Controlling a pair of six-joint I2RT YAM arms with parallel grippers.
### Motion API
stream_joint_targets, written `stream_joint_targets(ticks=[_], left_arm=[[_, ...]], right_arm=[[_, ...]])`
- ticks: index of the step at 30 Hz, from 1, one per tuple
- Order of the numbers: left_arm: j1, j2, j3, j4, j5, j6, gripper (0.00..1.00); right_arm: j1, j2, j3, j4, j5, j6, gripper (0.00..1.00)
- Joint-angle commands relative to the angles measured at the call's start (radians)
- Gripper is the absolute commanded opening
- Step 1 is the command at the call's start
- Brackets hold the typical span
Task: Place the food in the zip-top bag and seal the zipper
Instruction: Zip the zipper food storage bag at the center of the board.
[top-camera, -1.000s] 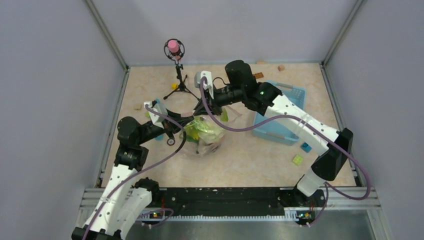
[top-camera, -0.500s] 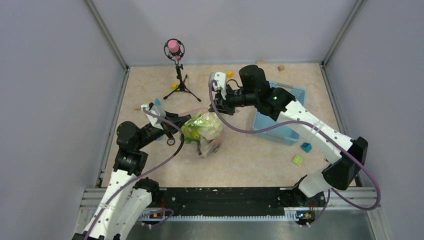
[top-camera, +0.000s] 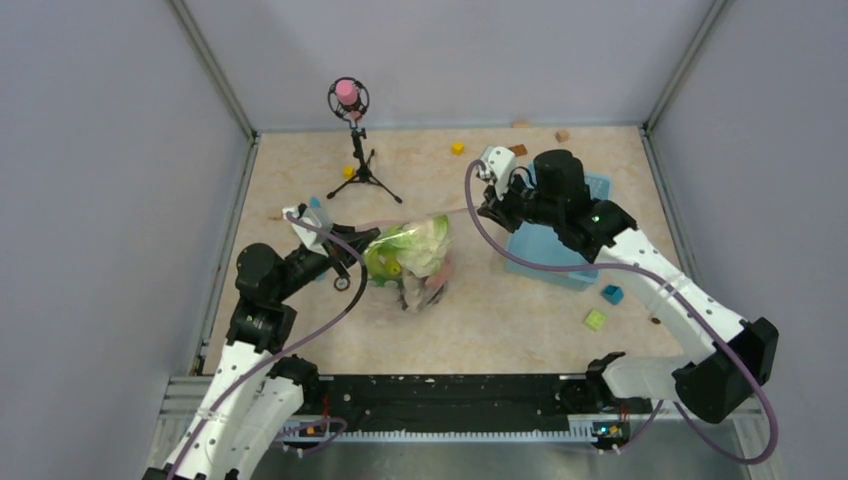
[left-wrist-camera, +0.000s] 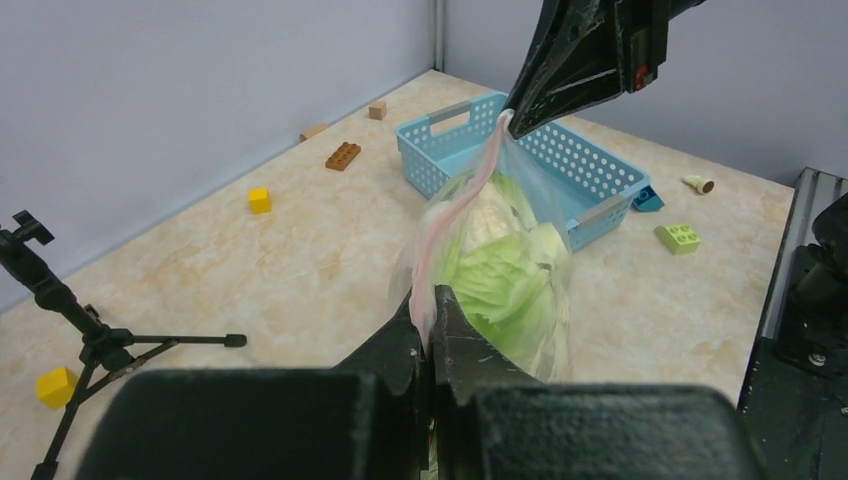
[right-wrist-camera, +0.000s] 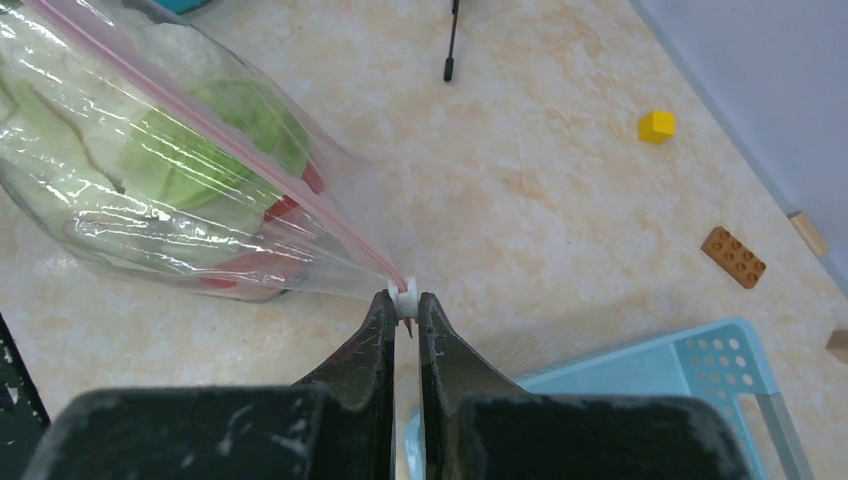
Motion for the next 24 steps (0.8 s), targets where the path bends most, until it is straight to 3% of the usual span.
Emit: stream_joint_targets(ticks=[1,6,9,17,20,24], left_arm=[[0.020,-0.031,0.039,0.012,-0.070,-0.009,0.00],[0.020,-0.038,0.073,0.013,-0.118,-0.107,0.00],[0.020,-0.039,0.106,0.016,-0.097,-0.236,0.00],[0.020,-0.039,0.214,-0.081,0.015,-0.519,0.00],[0.020,-0.021,0.235,-0.204,-0.045,-0.548,0.00],[0.020,0.068,0.196,-0.240,-0.193,-0.551,0.00]], right_arm=[[-0.111,-0.104,-0.049,-0.003,0.311,-0.009,0.00],[-0.111,-0.216,-0.055,0.007,0.204,0.050,0.00],[-0.109,-0.301,-0.057,0.036,-0.014,0.116,0.00],[-0.110,-0.481,-0.071,0.174,-0.313,0.514,0.00],[-0.109,-0.505,-0.097,0.171,-0.268,0.567,0.00],[-0.110,-0.459,-0.137,0.121,-0.014,0.568,0.00]])
